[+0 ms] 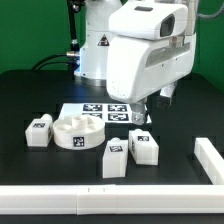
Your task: Assemble stool
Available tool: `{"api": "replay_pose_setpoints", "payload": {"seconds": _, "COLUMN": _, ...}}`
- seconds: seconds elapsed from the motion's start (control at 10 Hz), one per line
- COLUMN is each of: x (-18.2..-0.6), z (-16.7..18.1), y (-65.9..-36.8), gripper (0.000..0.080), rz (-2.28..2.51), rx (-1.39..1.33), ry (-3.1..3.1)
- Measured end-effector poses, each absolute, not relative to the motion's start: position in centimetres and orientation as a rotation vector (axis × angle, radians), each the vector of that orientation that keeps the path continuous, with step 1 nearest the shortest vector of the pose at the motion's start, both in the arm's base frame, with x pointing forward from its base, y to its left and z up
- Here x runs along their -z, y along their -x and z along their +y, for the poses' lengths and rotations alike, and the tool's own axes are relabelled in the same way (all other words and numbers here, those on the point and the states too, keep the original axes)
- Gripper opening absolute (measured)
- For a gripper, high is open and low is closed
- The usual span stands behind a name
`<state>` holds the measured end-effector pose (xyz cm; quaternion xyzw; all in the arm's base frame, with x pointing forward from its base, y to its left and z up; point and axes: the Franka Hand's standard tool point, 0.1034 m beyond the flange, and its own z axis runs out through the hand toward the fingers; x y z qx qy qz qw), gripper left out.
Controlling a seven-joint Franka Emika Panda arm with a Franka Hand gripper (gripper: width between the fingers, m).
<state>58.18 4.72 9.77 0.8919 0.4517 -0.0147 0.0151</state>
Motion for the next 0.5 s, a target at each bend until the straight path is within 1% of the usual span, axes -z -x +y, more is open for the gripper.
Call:
{"api": "replay_pose_setpoints", "payload": {"seconds": 0.3, "x": -9.76, "z": 4.86, "y": -58.19, "gripper": 0.065, "rz": 1.407, "rx": 0.043, "ry": -2.775}}
{"api": "replay_pose_setpoints", "payload": {"seconds": 0.4, "x": -9.52, "z": 4.9, "y": -57.94, "gripper": 0.065, "rz": 1.383, "rx": 0.05, "ry": -2.789}}
{"api": "replay_pose_setpoints", "payload": {"seconds": 0.5, "x": -8.82, "z": 5.16, "y": -57.25, "gripper": 0.065, "rz": 1.319, "rx": 0.072, "ry": -2.825}}
